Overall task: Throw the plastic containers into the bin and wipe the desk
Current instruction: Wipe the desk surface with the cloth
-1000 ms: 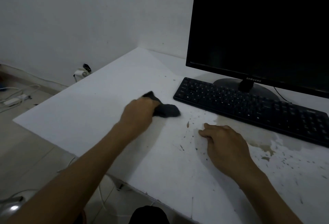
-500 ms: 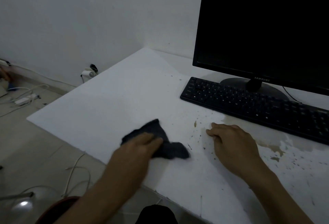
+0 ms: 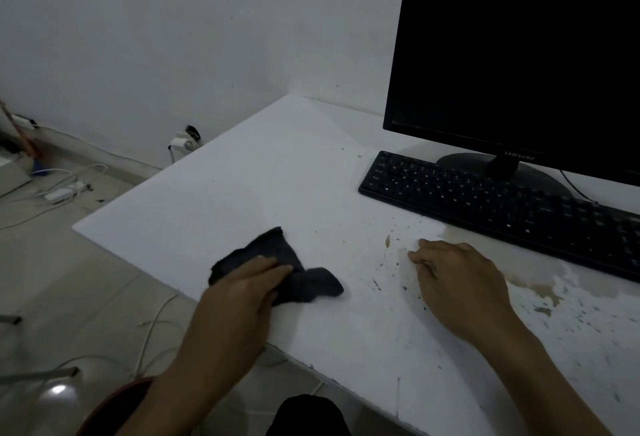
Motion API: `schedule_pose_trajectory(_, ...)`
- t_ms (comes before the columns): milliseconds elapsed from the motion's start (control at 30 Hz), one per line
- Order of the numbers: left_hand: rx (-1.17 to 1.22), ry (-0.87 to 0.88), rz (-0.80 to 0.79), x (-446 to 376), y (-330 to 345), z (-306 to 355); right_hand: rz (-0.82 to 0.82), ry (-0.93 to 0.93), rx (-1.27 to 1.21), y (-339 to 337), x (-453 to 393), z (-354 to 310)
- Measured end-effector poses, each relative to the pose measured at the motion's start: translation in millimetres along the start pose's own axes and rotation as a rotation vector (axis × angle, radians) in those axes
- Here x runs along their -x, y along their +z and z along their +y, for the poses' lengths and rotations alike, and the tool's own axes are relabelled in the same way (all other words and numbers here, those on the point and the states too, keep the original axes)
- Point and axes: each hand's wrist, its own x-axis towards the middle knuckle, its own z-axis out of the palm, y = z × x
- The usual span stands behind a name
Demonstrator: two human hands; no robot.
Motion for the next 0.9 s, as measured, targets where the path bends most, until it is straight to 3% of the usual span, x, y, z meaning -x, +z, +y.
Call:
schedule_pose_trajectory(67,0.03,-0.032,0.043,-10.3,2.1,-7.9,0.002,-0.001,-0.005,1.4,1.6,0.6)
schedule_pose_trajectory(267,-0.182,-0.451,0.125,-56.2,-19.0,-46.4,0.022,0.0,-0.013,-1.0,3.3,2.0)
schedule_pose_trajectory(333,-0.22,-0.385,0.109,-51.9,-16.9,-31.0,0.019,0.002,-0.014,-2.2,3.4,2.5)
schedule_pose_trajectory(467,-0.071,0.002,-0.059,-17.6,-2.2,13.5,0.02,0.008,-0.014,-4.0,1.7,3.1)
schedule_pose_trajectory(567,-0.043,0.053,-0.055,-22.4,0.7,4.0,0.018,0.0,-0.02,-5.0,0.6,2.5)
schedule_pose_trajectory(800,-0.214,-0.518,0.175,-78.7,-19.3,-74.7,0.019,-0.008,-0.039,-3.3,1.3,1.6)
schedule_pose_trajectory(900,-0.178,-0.679,0.166,-111.6,-21.7,-97.9,0.023,-0.015,-0.04,-3.9,0.1,1.0)
